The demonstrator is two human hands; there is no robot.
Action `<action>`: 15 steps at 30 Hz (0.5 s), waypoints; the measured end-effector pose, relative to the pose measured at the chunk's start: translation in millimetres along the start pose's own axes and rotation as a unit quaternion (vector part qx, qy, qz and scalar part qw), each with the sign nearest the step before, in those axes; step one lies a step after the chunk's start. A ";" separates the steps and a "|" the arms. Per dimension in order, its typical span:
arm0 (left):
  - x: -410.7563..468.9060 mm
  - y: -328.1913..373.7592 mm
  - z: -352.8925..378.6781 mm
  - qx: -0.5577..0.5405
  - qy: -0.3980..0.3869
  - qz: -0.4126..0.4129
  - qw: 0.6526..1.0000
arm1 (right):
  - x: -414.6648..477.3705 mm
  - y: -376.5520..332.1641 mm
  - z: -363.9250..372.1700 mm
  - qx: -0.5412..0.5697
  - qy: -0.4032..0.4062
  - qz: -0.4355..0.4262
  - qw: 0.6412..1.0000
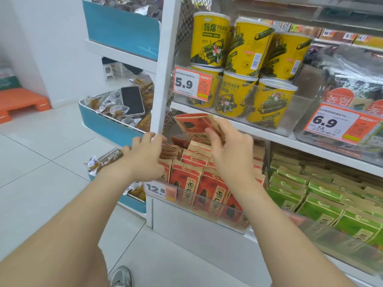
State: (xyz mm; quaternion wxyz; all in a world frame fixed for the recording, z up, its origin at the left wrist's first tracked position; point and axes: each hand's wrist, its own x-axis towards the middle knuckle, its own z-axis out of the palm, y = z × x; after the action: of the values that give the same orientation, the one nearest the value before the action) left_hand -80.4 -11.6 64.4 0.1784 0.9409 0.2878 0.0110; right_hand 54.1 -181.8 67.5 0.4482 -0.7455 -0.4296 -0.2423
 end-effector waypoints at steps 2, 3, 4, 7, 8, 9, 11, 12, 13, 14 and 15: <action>6.6 -9.4 5.3 0.019 -0.004 0.013 1.000 | 6.1 -0.3 19.2 -0.043 -0.021 -0.040 0.998; 8.7 -12.6 6.4 0.021 -0.002 0.021 1.000 | 10.2 1.0 28.0 -0.073 -0.030 -0.052 0.995; 11.2 -15.2 7.1 0.019 -0.001 0.029 0.999 | 14.7 2.4 35.5 -0.106 -0.044 -0.060 0.992; 15.8 -21.2 9.2 0.014 0.003 0.047 0.999 | 27.2 4.9 54.4 -0.204 -0.115 -0.055 0.971; 17.5 -23.3 10.2 0.014 0.009 0.053 0.998 | 31.4 4.4 59.0 -0.233 -0.137 -0.044 0.962; 18.9 -24.9 11.4 0.014 0.012 0.058 0.998 | 36.0 3.0 61.8 -0.259 -0.155 -0.029 0.953; 22.0 -27.3 13.8 0.005 0.015 0.068 0.998 | 45.2 -0.9 65.7 -0.308 -0.192 0.002 0.932; 23.7 -28.4 14.7 0.000 0.015 0.073 0.997 | 49.0 -2.8 67.9 -0.328 -0.210 0.013 0.921; 25.2 -29.7 14.7 -0.005 0.015 0.077 0.997 | 52.3 -5.1 70.7 -0.341 -0.229 0.019 0.912; 26.5 -31.4 14.4 -0.010 0.017 0.079 0.997 | 55.2 -7.6 74.2 -0.347 -0.247 0.018 0.904; 27.5 -33.2 13.5 -0.013 0.020 0.082 0.996 | 57.8 -10.0 79.0 -0.352 -0.265 0.012 0.897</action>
State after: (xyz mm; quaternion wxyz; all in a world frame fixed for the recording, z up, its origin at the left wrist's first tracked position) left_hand -73.6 24.5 38.2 0.1829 0.9585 0.2132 0.0483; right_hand 73.3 -85.7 77.2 0.0287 -0.8966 -0.4097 -0.1657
